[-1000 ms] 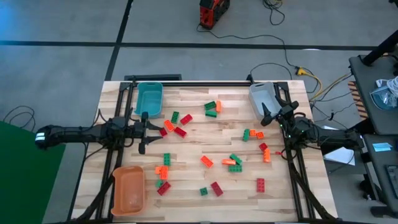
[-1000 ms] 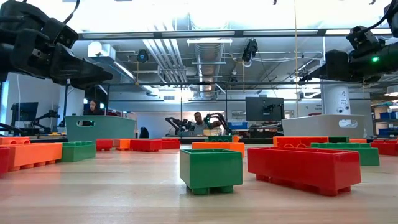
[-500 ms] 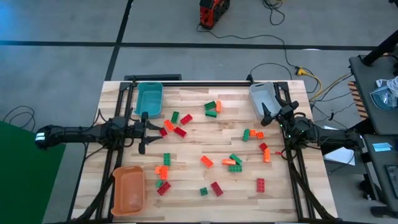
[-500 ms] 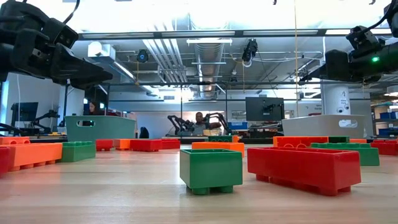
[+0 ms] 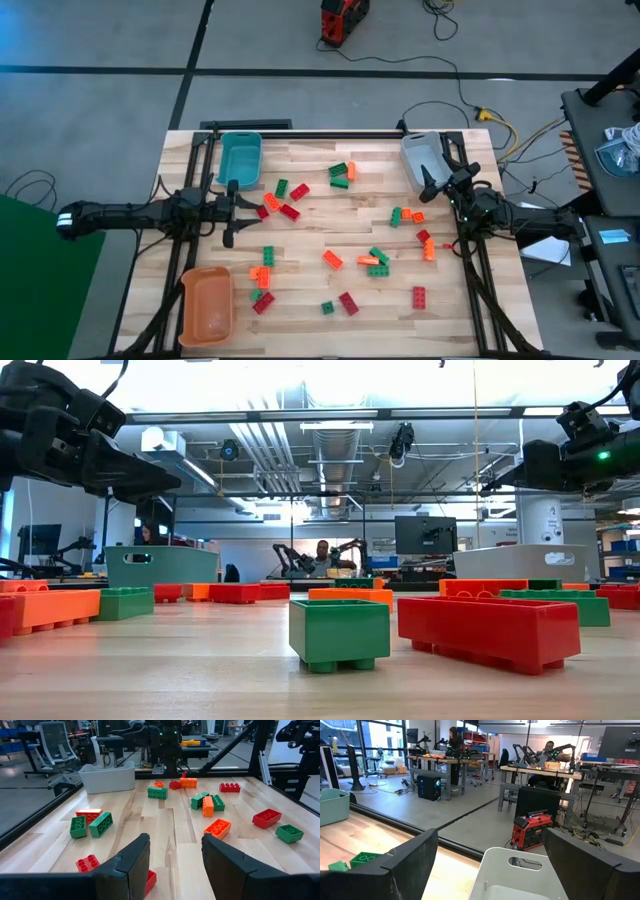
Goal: Sort blocks
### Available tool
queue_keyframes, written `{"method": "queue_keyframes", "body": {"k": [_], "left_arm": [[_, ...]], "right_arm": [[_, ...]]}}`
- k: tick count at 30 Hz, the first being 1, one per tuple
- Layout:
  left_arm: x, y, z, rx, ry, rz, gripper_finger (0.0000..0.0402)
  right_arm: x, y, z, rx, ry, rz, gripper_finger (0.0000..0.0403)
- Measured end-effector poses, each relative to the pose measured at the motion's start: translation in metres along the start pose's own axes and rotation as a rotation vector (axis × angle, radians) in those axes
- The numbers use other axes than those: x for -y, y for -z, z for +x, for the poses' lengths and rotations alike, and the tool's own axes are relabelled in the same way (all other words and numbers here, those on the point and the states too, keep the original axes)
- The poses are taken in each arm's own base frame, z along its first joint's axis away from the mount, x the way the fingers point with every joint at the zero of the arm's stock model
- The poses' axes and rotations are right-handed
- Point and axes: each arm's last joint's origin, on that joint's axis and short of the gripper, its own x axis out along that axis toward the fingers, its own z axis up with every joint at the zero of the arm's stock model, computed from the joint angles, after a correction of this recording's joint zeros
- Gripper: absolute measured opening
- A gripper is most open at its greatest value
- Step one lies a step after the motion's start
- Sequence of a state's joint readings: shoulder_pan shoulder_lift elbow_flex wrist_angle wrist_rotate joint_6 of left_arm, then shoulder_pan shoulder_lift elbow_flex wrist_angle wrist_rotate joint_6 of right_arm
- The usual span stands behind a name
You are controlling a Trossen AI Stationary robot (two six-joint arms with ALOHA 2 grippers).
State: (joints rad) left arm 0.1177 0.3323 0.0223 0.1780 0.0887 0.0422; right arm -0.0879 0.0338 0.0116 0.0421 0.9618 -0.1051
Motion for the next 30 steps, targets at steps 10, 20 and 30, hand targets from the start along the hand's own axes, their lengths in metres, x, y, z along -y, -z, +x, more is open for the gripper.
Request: {"method": "queue_keyframes", "body": {"k": [10, 20, 30], "left_arm": [[0.000, 0.000, 0.000, 0.004, 0.000, -0.016, 0.0158], [-0.001, -0.022, -0.003, 0.230, 0.022, -0.254, 0.0158], [-0.001, -0.032, -0.006, 0.338, 0.030, -0.224, 0.0158]], "right_arm": [[0.000, 0.000, 0.000, 0.000, 0.000, -0.035, 0.0354], [0.000, 0.000, 0.000, 0.000, 0.000, -0.121, 0.0354], [0.000, -0.005, 0.000, 0.035, -0.031, 0.106, 0.0354]]}}
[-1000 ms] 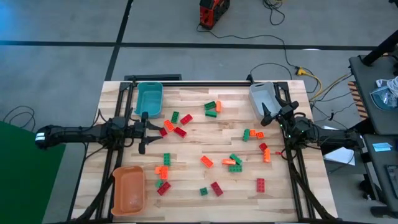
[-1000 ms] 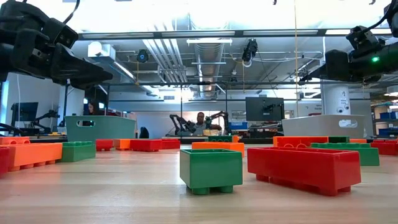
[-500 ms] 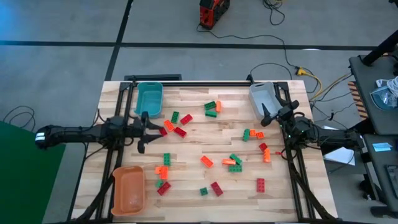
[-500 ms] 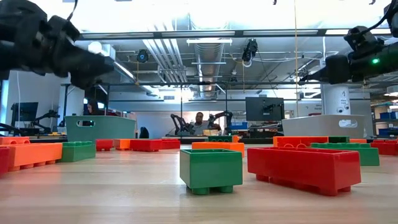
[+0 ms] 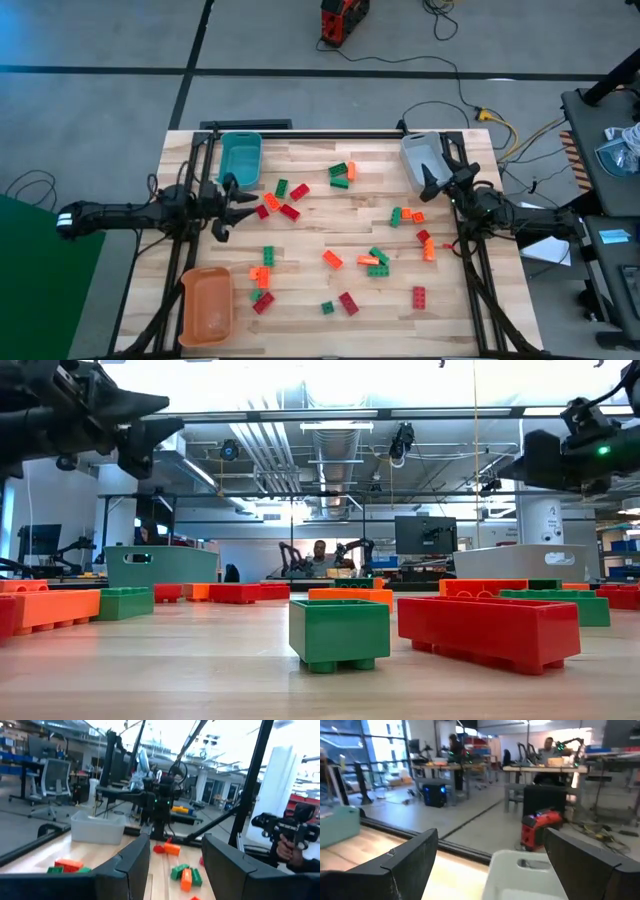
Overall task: Sort blocks
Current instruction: Put the red game piece into the orange bin
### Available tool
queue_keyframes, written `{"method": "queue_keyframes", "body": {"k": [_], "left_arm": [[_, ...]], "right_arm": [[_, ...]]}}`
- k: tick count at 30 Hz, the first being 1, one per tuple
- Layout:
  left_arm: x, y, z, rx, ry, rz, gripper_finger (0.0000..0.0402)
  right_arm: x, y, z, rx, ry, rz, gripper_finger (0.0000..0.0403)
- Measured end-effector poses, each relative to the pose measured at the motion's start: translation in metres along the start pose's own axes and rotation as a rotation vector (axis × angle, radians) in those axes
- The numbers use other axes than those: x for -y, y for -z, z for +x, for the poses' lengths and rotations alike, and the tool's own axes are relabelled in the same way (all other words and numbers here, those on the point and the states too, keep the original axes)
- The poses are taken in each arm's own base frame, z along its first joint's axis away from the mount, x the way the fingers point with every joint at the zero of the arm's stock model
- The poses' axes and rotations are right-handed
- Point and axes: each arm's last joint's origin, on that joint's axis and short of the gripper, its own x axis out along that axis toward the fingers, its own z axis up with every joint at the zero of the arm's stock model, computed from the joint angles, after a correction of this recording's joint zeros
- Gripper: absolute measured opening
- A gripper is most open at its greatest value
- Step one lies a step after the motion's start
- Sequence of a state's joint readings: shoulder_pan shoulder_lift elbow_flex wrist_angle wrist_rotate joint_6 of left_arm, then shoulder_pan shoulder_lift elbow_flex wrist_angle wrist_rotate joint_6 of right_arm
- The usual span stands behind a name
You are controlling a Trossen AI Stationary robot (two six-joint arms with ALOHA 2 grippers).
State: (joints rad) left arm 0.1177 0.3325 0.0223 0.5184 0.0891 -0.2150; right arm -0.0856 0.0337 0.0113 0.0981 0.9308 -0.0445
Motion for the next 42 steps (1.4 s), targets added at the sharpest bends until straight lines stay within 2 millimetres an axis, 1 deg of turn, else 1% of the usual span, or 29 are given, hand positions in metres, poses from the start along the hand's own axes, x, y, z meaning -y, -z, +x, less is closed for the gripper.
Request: {"method": "queue_keyframes", "body": {"k": [3, 6, 12, 15, 17, 20, 22, 24, 26, 29, 30, 32, 35, 38, 42], "left_arm": [[0.001, -0.005, 0.000, 0.055, 0.011, 0.023, 0.0158], [0.002, -0.011, -0.001, 0.112, 0.021, 0.058, 0.0158], [0.004, -0.019, -0.002, 0.198, 0.032, 0.097, 0.0158], [0.002, -0.022, -0.002, 0.243, -0.051, 0.085, 0.0158], [0.000, -0.022, -0.003, 0.261, -0.115, 0.005, 0.0158], [-0.002, -0.019, -0.001, 0.247, -0.138, -0.152, 0.0158], [-0.002, -0.017, 0.000, 0.229, -0.138, -0.166, 0.0158], [-0.003, -0.014, 0.001, 0.198, -0.137, -0.161, 0.0158], [-0.004, -0.009, 0.003, 0.136, -0.143, -0.161, 0.0158], [-0.005, -0.001, 0.005, 0.056, -0.149, -0.120, 0.0158], [-0.005, -0.001, 0.005, 0.057, -0.149, -0.098, 0.0158], [-0.004, -0.007, 0.006, 0.126, -0.139, -0.097, 0.0158], [0.000, -0.020, 0.004, 0.252, -0.065, -0.162, 0.0158], [0.003, -0.023, 0.003, 0.275, 0.009, -0.192, 0.0158], [0.002, -0.022, 0.004, 0.262, 0.002, -0.172, 0.0158]], "right_arm": [[-0.002, -0.005, 0.000, 0.037, -0.071, 0.023, 0.0354], [-0.002, -0.010, 0.000, 0.074, -0.071, 0.082, 0.0354], [0.000, -0.021, -0.001, 0.087, -0.072, 0.136, 0.0354], [0.000, -0.025, -0.001, 0.093, -0.074, 0.194, 0.0354], [0.001, -0.029, -0.001, 0.099, -0.075, 0.219, 0.0354], [0.003, -0.035, -0.002, 0.113, -0.056, 0.214, 0.0354], [0.006, -0.044, -0.003, 0.127, -0.013, 0.217, 0.0354], [0.008, -0.052, -0.005, 0.143, -0.013, 0.246, 0.0354], [0.008, -0.059, -0.006, 0.159, -0.058, 0.240, 0.0354], [0.005, -0.068, -0.007, 0.196, -0.223, 0.215, 0.0354], [0.005, -0.071, -0.008, 0.202, -0.245, 0.242, 0.0354], [0.007, -0.078, -0.009, 0.209, -0.249, 0.325, 0.0354], [0.010, -0.090, -0.011, 0.214, -0.259, 0.409, 0.0354], [0.009, -0.092, -0.010, 0.181, -0.265, 0.390, 0.0354], [0.004, -0.088, -0.006, 0.142, -0.265, 0.349, 0.0354]]}}
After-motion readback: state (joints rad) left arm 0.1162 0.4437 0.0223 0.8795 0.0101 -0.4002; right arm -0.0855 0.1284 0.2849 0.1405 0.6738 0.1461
